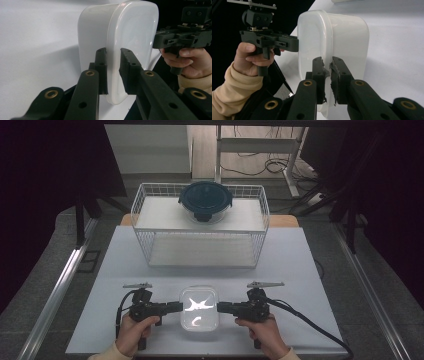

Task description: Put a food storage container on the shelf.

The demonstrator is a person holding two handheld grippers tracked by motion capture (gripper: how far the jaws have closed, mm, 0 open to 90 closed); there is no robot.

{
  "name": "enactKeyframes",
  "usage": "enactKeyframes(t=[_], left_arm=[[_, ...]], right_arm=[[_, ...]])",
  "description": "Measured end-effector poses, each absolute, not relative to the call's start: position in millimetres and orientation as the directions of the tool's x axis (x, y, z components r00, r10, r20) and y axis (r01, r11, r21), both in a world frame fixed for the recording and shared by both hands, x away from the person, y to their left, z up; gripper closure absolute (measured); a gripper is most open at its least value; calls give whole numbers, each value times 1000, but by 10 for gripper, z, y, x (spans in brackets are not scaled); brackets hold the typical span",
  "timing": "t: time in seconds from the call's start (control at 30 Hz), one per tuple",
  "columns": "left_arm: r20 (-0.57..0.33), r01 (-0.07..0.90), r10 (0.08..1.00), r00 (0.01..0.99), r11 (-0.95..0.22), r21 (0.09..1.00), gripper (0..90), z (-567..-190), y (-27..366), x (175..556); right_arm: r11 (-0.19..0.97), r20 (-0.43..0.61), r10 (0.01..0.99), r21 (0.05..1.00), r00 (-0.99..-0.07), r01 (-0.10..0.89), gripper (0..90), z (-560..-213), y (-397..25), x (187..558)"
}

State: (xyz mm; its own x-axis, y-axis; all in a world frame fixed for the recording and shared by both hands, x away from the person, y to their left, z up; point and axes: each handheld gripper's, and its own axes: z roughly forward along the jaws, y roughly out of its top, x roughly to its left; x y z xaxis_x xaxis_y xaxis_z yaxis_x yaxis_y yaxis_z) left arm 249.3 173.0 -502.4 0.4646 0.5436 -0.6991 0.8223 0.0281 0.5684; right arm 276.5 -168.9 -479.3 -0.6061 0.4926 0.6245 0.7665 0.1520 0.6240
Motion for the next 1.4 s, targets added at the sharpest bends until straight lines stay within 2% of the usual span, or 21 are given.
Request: enactKeyframes(t=[0.83, 1.4], left_arm=[[-647, 771, 548, 530, 7, 637, 774, -4804, 1707, 2465], [-567, 687, 557, 606, -8, 726, 775, -4285, 1656, 2619]], right_arm=[[182, 546, 486, 701, -683, 690, 812, -4586, -1710, 2723], [156, 486, 473, 775, -735, 613, 813, -4142, -1769, 2822]])
